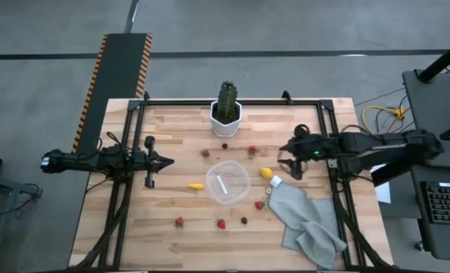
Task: Pick and placing Produce into tupperware
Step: Put the yellow lemon into the transparent container
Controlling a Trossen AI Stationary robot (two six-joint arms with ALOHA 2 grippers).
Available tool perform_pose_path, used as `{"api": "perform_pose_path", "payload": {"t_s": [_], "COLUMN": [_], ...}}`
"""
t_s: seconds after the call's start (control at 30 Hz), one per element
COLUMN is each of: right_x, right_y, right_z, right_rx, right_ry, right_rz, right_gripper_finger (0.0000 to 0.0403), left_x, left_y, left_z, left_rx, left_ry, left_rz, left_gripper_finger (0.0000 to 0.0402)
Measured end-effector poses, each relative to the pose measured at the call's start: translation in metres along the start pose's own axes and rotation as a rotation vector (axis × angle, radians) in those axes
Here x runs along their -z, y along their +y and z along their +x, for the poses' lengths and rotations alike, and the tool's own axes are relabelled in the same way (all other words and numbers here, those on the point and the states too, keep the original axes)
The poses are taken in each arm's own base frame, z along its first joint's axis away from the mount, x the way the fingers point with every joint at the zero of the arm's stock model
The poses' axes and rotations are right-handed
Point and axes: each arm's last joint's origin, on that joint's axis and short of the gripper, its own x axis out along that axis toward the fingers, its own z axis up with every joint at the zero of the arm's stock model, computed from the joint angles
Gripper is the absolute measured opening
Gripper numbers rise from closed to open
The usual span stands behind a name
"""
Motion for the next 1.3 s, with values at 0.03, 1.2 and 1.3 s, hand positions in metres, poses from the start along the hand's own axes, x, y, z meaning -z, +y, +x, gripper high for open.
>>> {"api": "perform_pose_path", "payload": {"t_s": [0.03, 1.2, 1.3], "right_x": [-0.004, -0.028, -0.032], "right_y": [0.001, 0.032, 0.032], "right_z": [0.006, 0.128, 0.126], "right_rx": [0.016, 0.174, 0.172], "right_ry": [0.018, 0.807, 0.795], "right_rz": [0.023, 0.09, 0.095], "right_gripper_finger": [0.021, 0.0253, 0.0272], "left_x": [0.0, -0.003, -0.003], "left_y": [0.0, 0.0, 0.0], "left_z": [0.0, 0.0, 0.0], "left_rx": [0.0, 0.002, 0.001], "left_ry": [-0.001, -0.034, -0.033], "left_rz": [-0.002, 0.0, 0.0], "left_gripper_finger": [0.0, 0.0, 0.0]}}
